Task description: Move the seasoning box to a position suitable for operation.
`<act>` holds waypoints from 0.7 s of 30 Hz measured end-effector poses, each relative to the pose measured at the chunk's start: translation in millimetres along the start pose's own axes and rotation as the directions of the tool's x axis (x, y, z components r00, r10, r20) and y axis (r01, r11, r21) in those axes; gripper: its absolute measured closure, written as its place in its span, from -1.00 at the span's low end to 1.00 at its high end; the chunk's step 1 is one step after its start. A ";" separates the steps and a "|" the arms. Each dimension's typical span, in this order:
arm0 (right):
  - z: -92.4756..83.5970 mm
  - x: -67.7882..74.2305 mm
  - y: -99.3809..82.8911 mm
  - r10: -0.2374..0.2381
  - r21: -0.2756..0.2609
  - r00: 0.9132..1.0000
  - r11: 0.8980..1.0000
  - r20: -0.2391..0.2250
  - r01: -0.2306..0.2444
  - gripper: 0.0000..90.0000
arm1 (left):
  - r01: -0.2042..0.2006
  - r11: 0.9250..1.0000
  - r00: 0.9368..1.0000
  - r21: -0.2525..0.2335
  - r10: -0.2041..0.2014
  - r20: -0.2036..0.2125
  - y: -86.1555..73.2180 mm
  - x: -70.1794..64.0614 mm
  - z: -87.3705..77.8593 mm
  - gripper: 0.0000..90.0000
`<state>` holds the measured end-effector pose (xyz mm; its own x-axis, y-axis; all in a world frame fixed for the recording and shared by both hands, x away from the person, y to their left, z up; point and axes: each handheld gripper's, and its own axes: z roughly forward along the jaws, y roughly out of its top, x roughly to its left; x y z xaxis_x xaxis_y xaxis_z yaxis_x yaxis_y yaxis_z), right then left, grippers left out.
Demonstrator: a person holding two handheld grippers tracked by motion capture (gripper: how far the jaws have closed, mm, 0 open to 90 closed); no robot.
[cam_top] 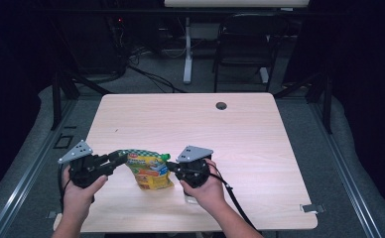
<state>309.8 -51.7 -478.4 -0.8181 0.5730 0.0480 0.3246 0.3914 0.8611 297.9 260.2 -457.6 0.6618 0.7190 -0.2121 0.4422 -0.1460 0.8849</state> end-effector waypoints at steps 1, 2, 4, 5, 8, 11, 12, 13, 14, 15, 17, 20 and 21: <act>-2.6 -0.1 -1.2 0.001 0.005 1.000 1.000 -0.005 -0.001 1.00 | -0.004 1.000 1.000 -0.002 0.004 0.004 0.0 -1.8 0.7 0.55; -4.7 0.5 -2.7 0.005 0.008 1.000 1.000 -0.009 -0.005 1.00 | -0.006 1.000 1.000 -0.004 0.006 0.005 -0.3 -3.7 1.3 0.55; -9.3 2.4 -4.4 -0.007 0.013 1.000 1.000 -0.009 0.007 1.00 | -0.010 1.000 1.000 0.000 0.010 0.015 -1.0 -6.1 1.2 0.55; -11.1 3.4 -5.0 -0.007 0.010 1.000 1.000 -0.009 0.007 1.00 | -0.010 1.000 1.000 0.002 0.010 0.023 -1.2 -7.1 1.0 0.55; -16.8 4.2 -5.4 -0.020 0.023 1.000 1.000 -0.008 0.020 1.00 | -0.016 1.000 0.999 0.008 0.016 0.034 -1.8 -10.5 1.3 0.55; -20.1 3.9 -5.5 -0.021 0.037 1.000 0.999 -0.008 0.022 1.00 | -0.017 1.000 0.999 0.004 0.017 0.038 -2.8 -13.1 2.2 0.55; -20.7 3.8 -5.6 -0.022 0.042 1.000 0.999 -0.011 0.022 1.00 | -0.017 1.000 0.999 0.002 0.017 0.037 -3.0 -13.5 2.5 0.55; -20.9 3.8 -5.9 -0.020 0.043 1.000 0.999 -0.010 0.021 1.00 | -0.015 1.000 0.999 0.001 0.015 0.038 -3.2 -13.8 2.6 0.55; -21.1 3.5 -6.2 -0.018 0.044 1.000 0.999 -0.014 0.019 1.00 | -0.017 1.000 0.999 0.004 0.017 0.039 -3.3 -13.9 2.1 0.55; -21.3 3.1 -6.4 -0.017 0.046 1.000 0.999 -0.016 0.018 1.00 | -0.014 1.000 0.999 0.007 0.013 0.044 -3.5 -14.3 1.9 0.55; -21.9 2.0 -6.6 -0.019 0.054 1.000 0.998 -0.021 0.020 0.93 | -0.013 1.000 0.999 0.006 0.013 0.042 -3.8 -14.5 1.4 0.54; -26.0 2.2 -6.2 -0.021 0.056 0.999 0.998 -0.033 0.023 0.78 | -0.016 1.000 0.999 0.007 0.016 0.042 -3.9 -14.0 -0.6 0.52; -29.6 2.3 -5.4 -0.036 0.065 0.999 0.997 -0.030 0.038 0.75 | -0.014 1.000 0.999 0.006 0.014 0.045 -3.8 -13.9 -1.4 0.51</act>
<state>292.1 -73.8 -468.0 -0.8431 0.5367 0.0324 0.3240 0.4589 0.8273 286.2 251.7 -457.4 0.6943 0.6857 -0.2185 0.4368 -0.1602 0.8852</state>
